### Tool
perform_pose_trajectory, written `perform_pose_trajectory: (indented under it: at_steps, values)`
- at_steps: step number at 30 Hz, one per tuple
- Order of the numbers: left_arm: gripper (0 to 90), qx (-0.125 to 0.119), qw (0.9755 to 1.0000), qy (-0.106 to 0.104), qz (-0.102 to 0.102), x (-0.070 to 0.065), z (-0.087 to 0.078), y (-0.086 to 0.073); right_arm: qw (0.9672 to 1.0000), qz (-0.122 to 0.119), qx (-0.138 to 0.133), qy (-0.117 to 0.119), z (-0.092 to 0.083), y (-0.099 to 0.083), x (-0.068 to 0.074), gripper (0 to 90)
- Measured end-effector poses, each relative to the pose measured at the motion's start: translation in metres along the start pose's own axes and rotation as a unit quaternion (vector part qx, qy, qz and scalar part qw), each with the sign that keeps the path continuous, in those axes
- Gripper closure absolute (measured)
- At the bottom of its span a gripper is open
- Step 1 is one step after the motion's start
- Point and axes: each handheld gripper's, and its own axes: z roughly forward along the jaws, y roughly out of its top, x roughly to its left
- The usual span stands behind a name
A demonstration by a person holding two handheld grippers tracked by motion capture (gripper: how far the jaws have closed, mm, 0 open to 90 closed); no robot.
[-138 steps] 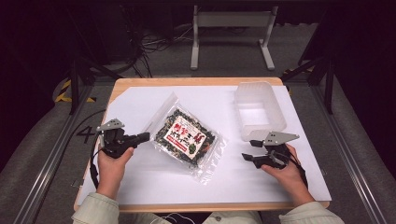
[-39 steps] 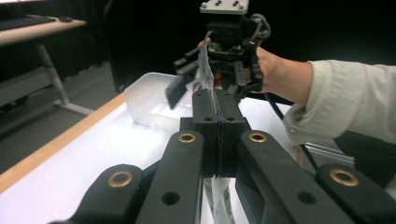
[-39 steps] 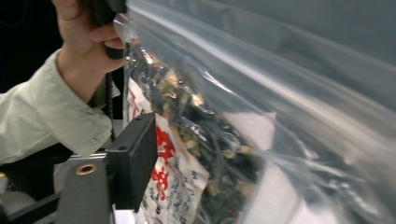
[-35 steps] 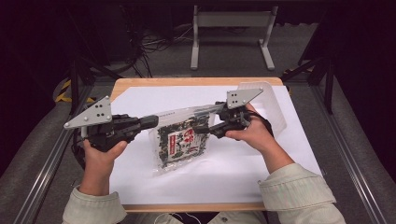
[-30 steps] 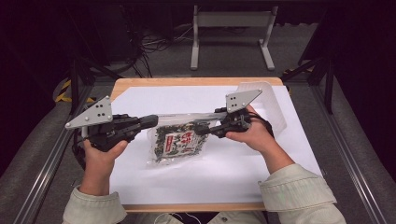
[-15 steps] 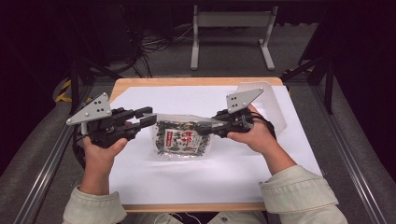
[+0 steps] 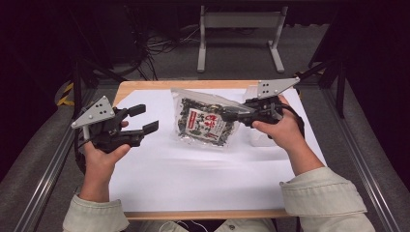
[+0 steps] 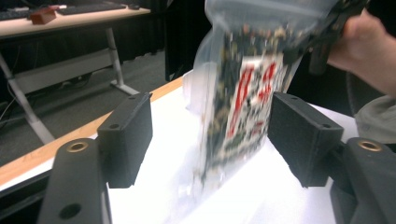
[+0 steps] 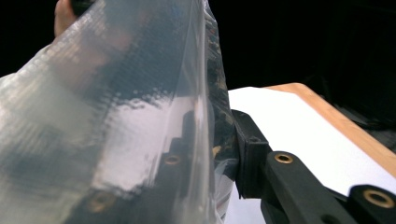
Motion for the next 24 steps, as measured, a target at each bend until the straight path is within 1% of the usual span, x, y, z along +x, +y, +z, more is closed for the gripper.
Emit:
perform_pose_trajectory:
  at_steps: [4, 5, 6, 7, 8, 12, 13, 15, 16, 17, 18, 19, 20, 23, 24]
  values:
    - [29.3, 0.015, 0.9999, 0.006, 0.000, 0.003, 0.001, -0.009, 0.9996, 0.015, -0.002, -0.025, -0.013, 0.006, -0.008, 76.5]
    - [28.3, 0.016, 0.9998, 0.006, -0.002, 0.004, 0.000, -0.011, 0.9991, 0.020, -0.004, -0.038, -0.019, 0.010, -0.013, 76.5]
    - [28.3, 0.017, 0.9998, 0.005, -0.005, 0.005, 0.000, -0.014, 0.9991, 0.020, -0.004, -0.038, -0.019, 0.010, -0.013, 76.5]
    - [26.6, 0.020, 0.9997, 0.002, -0.010, 0.007, 0.001, -0.020, 0.9983, 0.024, -0.006, -0.052, -0.026, 0.013, -0.017, 76.5]
    - [25.3, 0.020, 0.9997, 0.002, -0.010, 0.007, 0.001, -0.020, 0.9983, 0.024, -0.006, -0.052, -0.026, 0.013, -0.017, 76.5]
    - [24.1, 0.030, 0.9995, 0.005, -0.008, 0.011, 0.005, -0.033, 0.9965, 0.031, -0.010, -0.076, -0.039, 0.020, -0.026, 76.5]
    - [23.5, 0.033, 0.9994, 0.005, -0.008, 0.012, 0.005, -0.037, 0.9954, 0.032, -0.011, -0.089, -0.045, 0.022, -0.031, 76.5]
    - [22.7, 0.032, 0.9994, 0.005, -0.009, 0.013, 0.005, -0.039, 0.9941, 0.035, -0.009, -0.103, -0.050, 0.024, -0.035, 76.5]
    - [22.7, 0.033, 0.9994, 0.008, -0.010, 0.014, 0.004, -0.041, 0.9941, 0.035, -0.009, -0.103, -0.050, 0.024, -0.035, 76.5]
    - [21.9, 0.035, 0.9992, 0.013, -0.012, 0.016, 0.004, -0.044, 0.9925, 0.037, -0.007, -0.117, -0.054, 0.025, -0.040, 76.5]
    - [21.5, 0.038, 0.9991, 0.014, -0.014, 0.017, 0.004, -0.046, 0.9916, 0.038, -0.007, -0.123, -0.056, 0.026, -0.042, 76.5]
    - [21.3, 0.038, 0.9991, 0.014, -0.014, 0.017, 0.004, -0.046, 0.9916, 0.038, -0.007, -0.123, -0.056, 0.026, -0.042, 76.5]
    - [21.3, 0.038, 0.9990, 0.017, -0.016, 0.019, 0.004, -0.047, 0.9907, 0.039, -0.005, -0.130, -0.058, 0.027, -0.044, 76.5]
    - [21.3, 0.039, 0.9988, 0.018, -0.024, 0.022, 0.004, -0.050, 0.9877, 0.042, -0.003, -0.150, -0.064, 0.028, -0.050, 76.5]
    - [21.3, 0.041, 0.9988, 0.019, -0.020, 0.023, 0.005, -0.050, 0.9854, 0.044, 0.003, -0.164, -0.068, 0.029, -0.053, 76.5]
